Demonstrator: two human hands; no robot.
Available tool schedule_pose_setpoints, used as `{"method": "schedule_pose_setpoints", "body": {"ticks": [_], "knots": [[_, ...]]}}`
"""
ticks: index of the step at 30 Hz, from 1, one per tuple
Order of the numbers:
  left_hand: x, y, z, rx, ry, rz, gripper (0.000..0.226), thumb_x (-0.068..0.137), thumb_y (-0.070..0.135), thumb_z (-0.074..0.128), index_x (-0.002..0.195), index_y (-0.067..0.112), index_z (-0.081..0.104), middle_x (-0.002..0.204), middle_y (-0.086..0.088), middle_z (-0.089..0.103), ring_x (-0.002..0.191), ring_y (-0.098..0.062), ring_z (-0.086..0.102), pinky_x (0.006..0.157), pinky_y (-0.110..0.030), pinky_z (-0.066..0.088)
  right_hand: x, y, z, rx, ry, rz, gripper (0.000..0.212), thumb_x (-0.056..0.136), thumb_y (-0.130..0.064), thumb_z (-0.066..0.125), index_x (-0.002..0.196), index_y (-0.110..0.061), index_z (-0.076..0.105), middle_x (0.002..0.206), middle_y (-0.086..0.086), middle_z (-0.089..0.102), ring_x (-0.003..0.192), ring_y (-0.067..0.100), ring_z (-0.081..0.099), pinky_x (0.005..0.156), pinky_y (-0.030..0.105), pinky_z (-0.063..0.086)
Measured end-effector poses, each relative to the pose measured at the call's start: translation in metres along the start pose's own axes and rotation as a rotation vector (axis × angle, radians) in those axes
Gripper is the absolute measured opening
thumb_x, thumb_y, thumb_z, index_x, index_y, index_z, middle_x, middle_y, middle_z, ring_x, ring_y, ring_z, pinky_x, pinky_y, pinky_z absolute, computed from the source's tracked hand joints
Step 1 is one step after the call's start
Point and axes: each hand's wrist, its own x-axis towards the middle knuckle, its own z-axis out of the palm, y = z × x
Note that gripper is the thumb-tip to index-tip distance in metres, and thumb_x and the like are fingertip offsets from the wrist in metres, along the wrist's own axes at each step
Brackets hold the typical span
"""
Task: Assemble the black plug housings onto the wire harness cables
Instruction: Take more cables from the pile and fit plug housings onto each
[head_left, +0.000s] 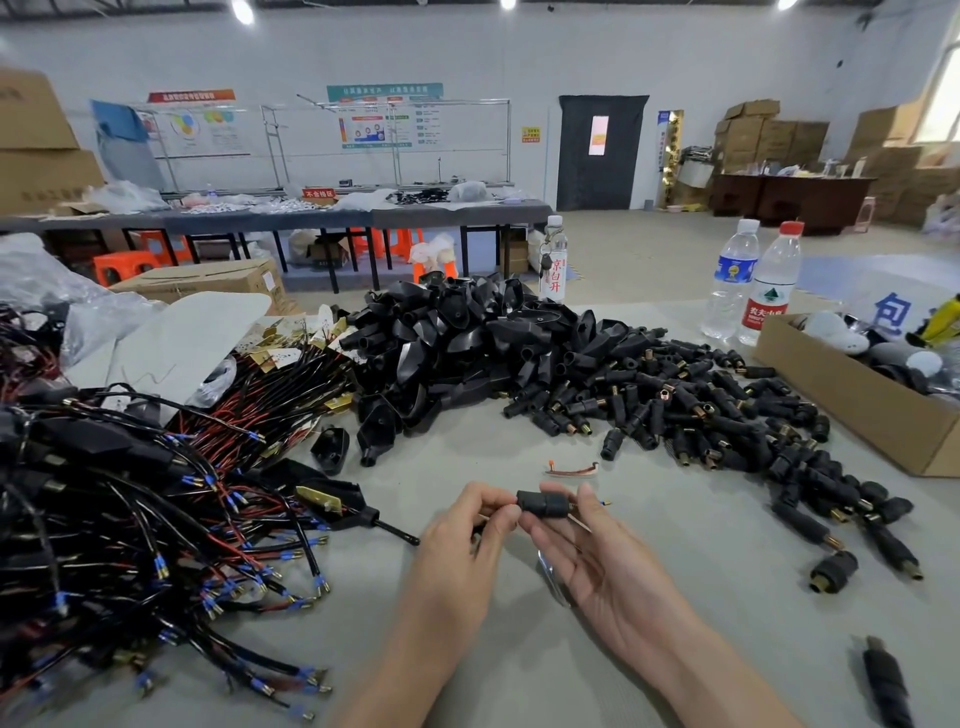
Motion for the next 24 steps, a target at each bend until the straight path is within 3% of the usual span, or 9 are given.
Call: {"method": "schedule_pose_setpoints", "body": {"ticks": [4, 6, 9, 12, 14, 16, 19, 21, 24], "knots": [[-0.001, -0.002, 0.0, -0.001, 0.022, -0.03, 0.014, 0.09, 0.057, 0.052, 0.103, 0.051, 0.055, 0.098, 0.023, 0.068, 0.098, -0.005, 0.064, 0.086, -0.032, 0.053, -0.001, -0.002, 0.0, -0.032, -0.013, -0.015, 0.047, 0.092, -0.036, 0.053, 0.122, -0.002, 0.065, 0.118, 0.024, 0.069, 0.109, 0.03, 0.069, 0.076, 0.026, 0.059], [-0.002, -0.002, 0.001, 0.037, 0.017, -0.033, 0.01, 0.093, 0.054, 0.053, 0.103, 0.05, 0.053, 0.099, 0.023, 0.066, 0.102, -0.007, 0.062, 0.089, -0.038, 0.052, -0.001, -0.003, -0.001, -0.067, -0.009, -0.024, 0.045, 0.095, -0.037, 0.05, 0.123, -0.005, 0.065, 0.117, 0.022, 0.07, 0.107, 0.029, 0.07, 0.075, 0.027, 0.06], [-0.002, -0.001, 0.0, 0.042, 0.02, -0.012, 0.003, 0.098, 0.041, 0.055, 0.099, 0.042, 0.057, 0.093, 0.02, 0.068, 0.093, -0.01, 0.063, 0.084, -0.043, 0.053, -0.001, -0.004, 0.0, -0.168, -0.006, -0.056, 0.046, 0.091, -0.043, 0.05, 0.12, -0.01, 0.067, 0.115, 0.019, 0.071, 0.107, 0.029, 0.07, 0.075, 0.028, 0.06], [-0.002, 0.001, -0.004, -0.016, 0.039, -0.026, 0.01, 0.1, 0.032, 0.054, 0.096, 0.038, 0.061, 0.084, 0.011, 0.068, 0.078, -0.015, 0.063, 0.08, -0.049, 0.053, -0.002, -0.002, 0.004, -0.262, -0.008, -0.081, 0.048, 0.087, -0.048, 0.053, 0.113, -0.013, 0.072, 0.113, 0.017, 0.073, 0.106, 0.03, 0.071, 0.075, 0.03, 0.06], [-0.002, 0.002, -0.005, -0.015, 0.043, -0.019, 0.012, 0.101, 0.03, 0.053, 0.095, 0.036, 0.062, 0.081, 0.008, 0.067, 0.075, -0.017, 0.062, 0.076, -0.047, 0.053, -0.002, 0.0, 0.004, -0.301, -0.027, -0.071, 0.051, 0.088, -0.049, 0.052, 0.114, -0.01, 0.071, 0.114, 0.015, 0.073, 0.106, 0.031, 0.07, 0.074, 0.031, 0.06], [-0.003, 0.003, -0.006, 0.003, 0.054, -0.013, 0.013, 0.101, 0.032, 0.052, 0.095, 0.037, 0.061, 0.079, 0.01, 0.066, 0.073, -0.01, 0.061, 0.07, -0.035, 0.05, -0.002, 0.002, 0.004, -0.354, -0.045, -0.065, 0.053, 0.09, -0.05, 0.05, 0.118, -0.009, 0.068, 0.115, 0.013, 0.073, 0.108, 0.03, 0.07, 0.075, 0.031, 0.06], [-0.005, 0.007, -0.006, 0.035, 0.041, 0.005, 0.017, 0.101, 0.05, 0.042, 0.105, 0.043, 0.057, 0.079, 0.017, 0.065, 0.07, -0.003, 0.059, 0.065, -0.029, 0.046, -0.001, 0.004, 0.004, -0.397, -0.043, -0.076, 0.053, 0.087, -0.051, 0.051, 0.117, -0.011, 0.07, 0.113, 0.012, 0.074, 0.106, 0.028, 0.071, 0.075, 0.032, 0.06], [-0.007, 0.011, -0.006, 0.121, -0.052, 0.053, 0.026, 0.098, 0.058, 0.04, 0.114, 0.045, 0.055, 0.089, 0.025, 0.068, 0.083, -0.002, 0.064, 0.075, -0.033, 0.052, 0.0, 0.005, 0.003, -0.403, -0.033, -0.091, 0.05, 0.084, -0.051, 0.055, 0.113, -0.015, 0.075, 0.11, 0.011, 0.074, 0.1, 0.025, 0.072, 0.076, 0.034, 0.06], [-0.009, 0.013, -0.005, 0.301, -0.139, 0.192, 0.023, 0.098, 0.053, 0.046, 0.114, 0.041, 0.057, 0.107, 0.031, 0.065, 0.094, 0.007, 0.06, 0.088, -0.035, 0.047, 0.002, 0.005, 0.002, -0.4, -0.002, -0.11, 0.049, 0.081, -0.05, 0.057, 0.111, -0.017, 0.075, 0.106, 0.008, 0.075, 0.097, 0.023, 0.073, 0.075, 0.034, 0.06]]}}
